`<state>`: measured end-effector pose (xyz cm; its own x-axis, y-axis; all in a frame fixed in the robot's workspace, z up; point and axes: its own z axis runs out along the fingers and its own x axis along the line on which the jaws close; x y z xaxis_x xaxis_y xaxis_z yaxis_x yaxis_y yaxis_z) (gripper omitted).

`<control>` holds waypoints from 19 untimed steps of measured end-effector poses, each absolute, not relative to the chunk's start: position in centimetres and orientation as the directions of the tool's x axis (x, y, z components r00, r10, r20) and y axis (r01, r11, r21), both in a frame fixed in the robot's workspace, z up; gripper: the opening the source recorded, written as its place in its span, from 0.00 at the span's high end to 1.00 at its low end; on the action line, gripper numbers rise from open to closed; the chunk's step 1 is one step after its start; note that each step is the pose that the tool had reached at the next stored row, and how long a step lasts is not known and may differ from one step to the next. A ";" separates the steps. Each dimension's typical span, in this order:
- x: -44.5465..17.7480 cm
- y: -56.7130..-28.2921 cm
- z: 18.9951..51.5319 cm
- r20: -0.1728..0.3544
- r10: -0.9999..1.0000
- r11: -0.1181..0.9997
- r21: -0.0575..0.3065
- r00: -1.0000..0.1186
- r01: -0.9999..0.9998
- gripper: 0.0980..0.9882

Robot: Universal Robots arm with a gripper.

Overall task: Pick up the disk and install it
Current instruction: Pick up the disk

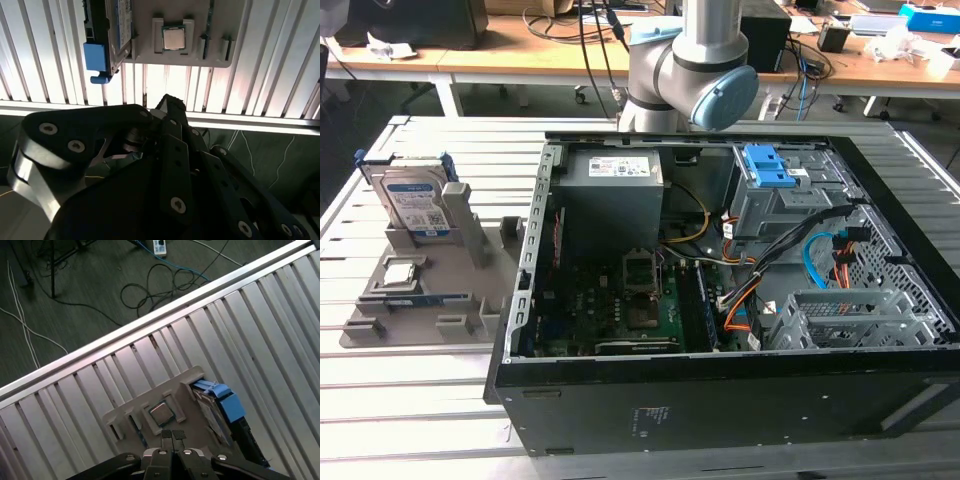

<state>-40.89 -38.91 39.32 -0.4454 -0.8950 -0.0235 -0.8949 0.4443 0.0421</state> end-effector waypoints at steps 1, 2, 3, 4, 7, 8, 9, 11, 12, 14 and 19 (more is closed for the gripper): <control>-40.9 -38.9 39.3 -0.024 -0.898 0.438 0.042 -0.439 -0.898 0.99; -40.9 -38.9 39.3 -0.023 -0.906 0.421 0.042 -0.422 -0.906 0.99; -40.9 -38.9 39.3 -0.024 -0.911 0.409 0.042 -0.411 -0.911 0.99; -40.9 -38.9 39.3 -0.024 -0.918 0.394 0.042 -0.396 -0.918 0.99; -40.9 -38.9 39.3 -0.024 -0.933 0.358 0.042 -0.360 -0.933 0.99; -40.9 -38.9 39.3 -0.024 -0.935 0.352 0.042 -0.353 -0.935 0.99; -40.9 -38.9 39.3 -0.024 -0.939 0.342 0.042 -0.343 -0.939 0.99; -40.9 -38.9 39.3 -0.024 -0.945 0.324 0.042 -0.325 -0.945 0.99; -40.9 -38.9 39.3 -0.023 -0.949 0.312 0.042 -0.313 -0.949 0.99; -40.9 -38.9 39.3 -0.024 -0.954 0.297 0.042 -0.298 -0.954 0.99; -40.9 -38.9 39.3 -0.024 -0.966 0.256 0.042 -0.257 -0.966 0.99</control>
<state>-40.89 -38.91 39.32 -0.2573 -0.9660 -0.0235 -0.9657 0.2562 0.0421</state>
